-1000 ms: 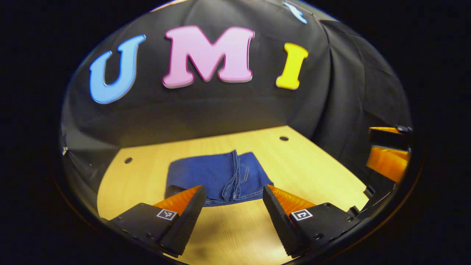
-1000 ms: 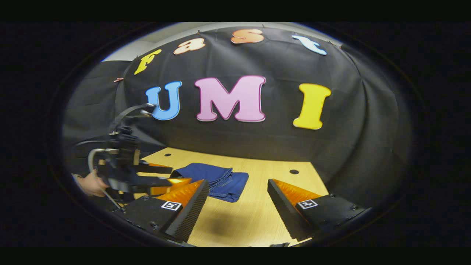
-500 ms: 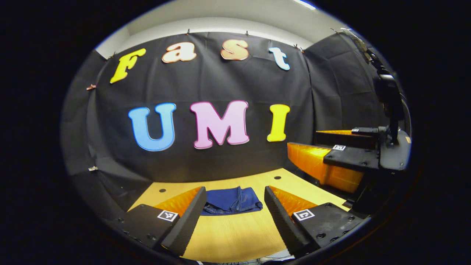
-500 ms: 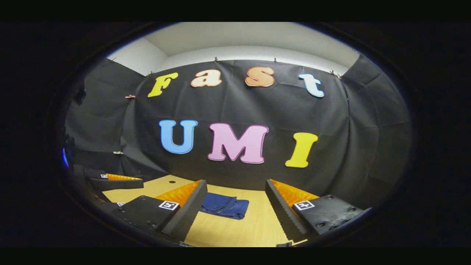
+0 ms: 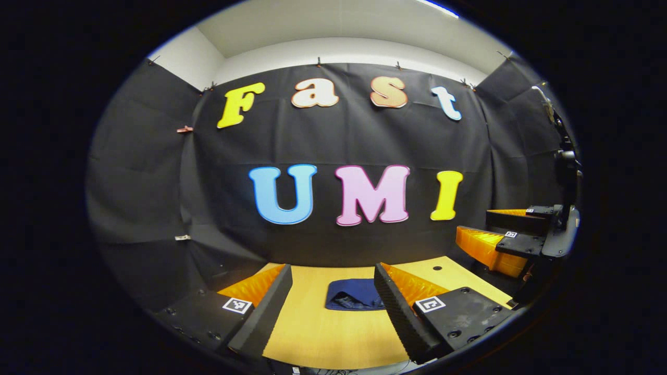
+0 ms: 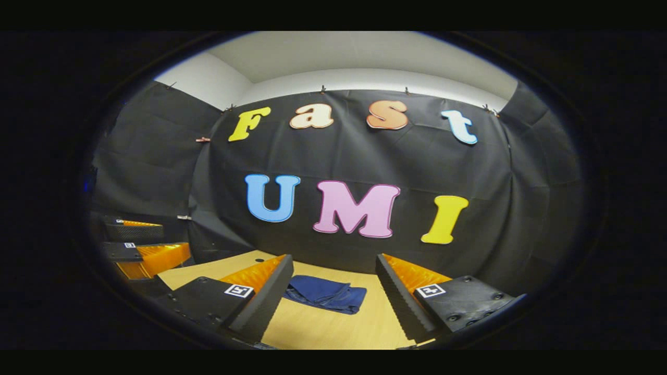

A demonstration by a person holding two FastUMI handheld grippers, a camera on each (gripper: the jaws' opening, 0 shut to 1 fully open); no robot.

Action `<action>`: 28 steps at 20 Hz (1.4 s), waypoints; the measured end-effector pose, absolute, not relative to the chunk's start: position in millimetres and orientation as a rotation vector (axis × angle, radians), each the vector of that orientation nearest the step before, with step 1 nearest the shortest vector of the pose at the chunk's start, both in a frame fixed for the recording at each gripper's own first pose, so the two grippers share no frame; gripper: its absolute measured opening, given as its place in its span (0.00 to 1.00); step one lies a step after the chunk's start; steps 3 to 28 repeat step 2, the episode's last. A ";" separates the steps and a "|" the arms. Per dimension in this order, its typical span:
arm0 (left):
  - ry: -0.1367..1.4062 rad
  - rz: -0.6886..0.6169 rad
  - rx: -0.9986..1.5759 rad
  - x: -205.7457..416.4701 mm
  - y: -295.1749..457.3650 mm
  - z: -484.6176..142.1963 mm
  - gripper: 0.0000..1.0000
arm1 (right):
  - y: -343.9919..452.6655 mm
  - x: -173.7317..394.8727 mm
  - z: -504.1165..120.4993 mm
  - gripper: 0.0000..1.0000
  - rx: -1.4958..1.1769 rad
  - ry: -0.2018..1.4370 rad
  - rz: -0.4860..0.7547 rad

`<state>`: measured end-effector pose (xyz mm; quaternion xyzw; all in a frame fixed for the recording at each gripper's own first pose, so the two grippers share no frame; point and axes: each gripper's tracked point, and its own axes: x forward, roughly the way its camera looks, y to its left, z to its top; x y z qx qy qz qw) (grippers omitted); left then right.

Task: Grasp the waist and the cuffs of the jeans and fold them to make the two legs overlap; first hold the waist and fold one-third of the jeans toward the cuffs, then hold the cuffs and fold the remaining one-third in the same direction to finish folding.

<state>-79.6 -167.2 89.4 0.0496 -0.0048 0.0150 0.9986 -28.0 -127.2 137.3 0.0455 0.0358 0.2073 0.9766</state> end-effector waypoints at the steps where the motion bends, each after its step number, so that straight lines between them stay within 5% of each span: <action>1: -0.005 0.052 0.100 -78.8 -159.7 93.1 0.98 | -123.1 -23.5 141.5 0.97 0.105 0.069 0.430; 28: -0.004 0.075 0.102 -77.3 -155.3 96.1 0.98 | -120.0 -19.1 145.5 0.97 0.112 0.066 0.441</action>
